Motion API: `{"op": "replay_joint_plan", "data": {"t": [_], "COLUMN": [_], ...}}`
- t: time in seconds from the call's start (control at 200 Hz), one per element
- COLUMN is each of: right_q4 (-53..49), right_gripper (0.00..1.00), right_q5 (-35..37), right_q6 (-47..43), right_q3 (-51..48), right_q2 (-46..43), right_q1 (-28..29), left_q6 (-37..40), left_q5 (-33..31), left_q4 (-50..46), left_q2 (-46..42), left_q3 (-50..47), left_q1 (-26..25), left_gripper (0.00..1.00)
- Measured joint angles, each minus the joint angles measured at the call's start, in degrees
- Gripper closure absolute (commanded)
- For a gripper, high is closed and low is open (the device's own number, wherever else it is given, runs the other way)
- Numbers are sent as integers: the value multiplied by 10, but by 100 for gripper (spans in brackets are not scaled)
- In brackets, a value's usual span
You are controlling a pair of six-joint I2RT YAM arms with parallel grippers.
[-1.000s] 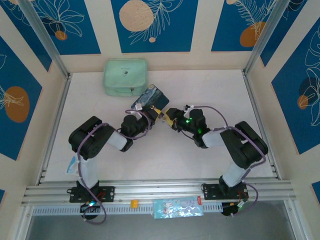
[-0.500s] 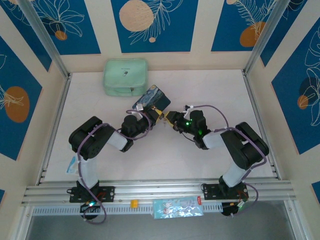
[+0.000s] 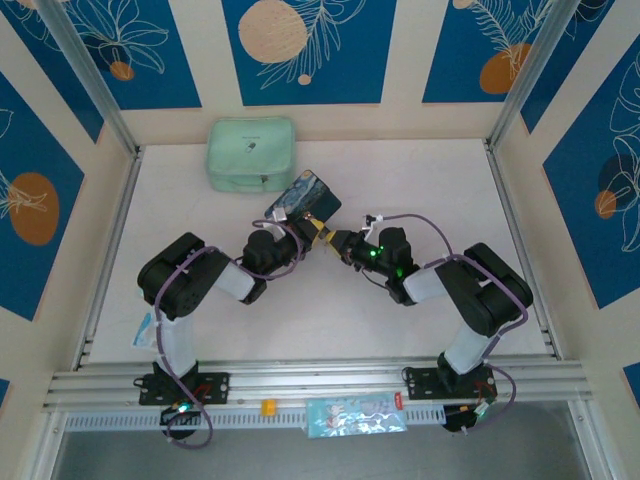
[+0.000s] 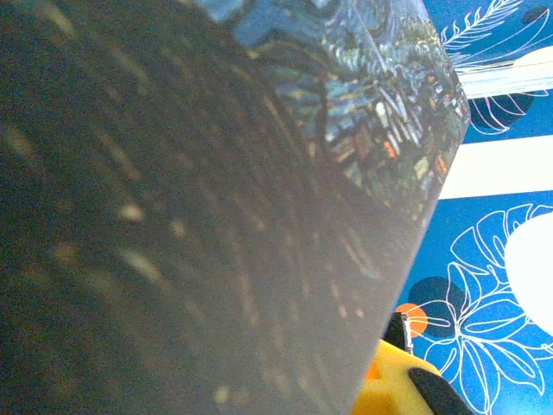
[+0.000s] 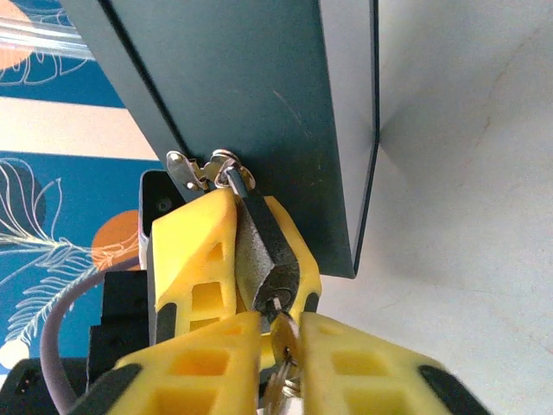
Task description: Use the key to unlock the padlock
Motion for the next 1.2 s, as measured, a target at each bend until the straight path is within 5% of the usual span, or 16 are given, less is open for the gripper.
{"op": "replay_joint_plan", "data": {"t": [0.15,0.38,0.805,1.2], "right_q4": [6,58,171,184], "right_gripper": [100,100,100,100], "right_q5": [2,-18,-163,-177], "right_q6": [5,57,361,417], "right_q3": [-2,-1,78,110], "right_q2": [4,34,128,143], "right_q1": [0,-13,-46,-46], "left_q6": [0,2,102,164], "left_q5": [-1,-3,21,40], "left_q4": [0,3,-8,1], "left_q2": [-1,-1,-39,-52], "left_q3": [0,0,5,6], "left_q1": [0,2,32,49], "left_gripper": [100,100,100,100]}}
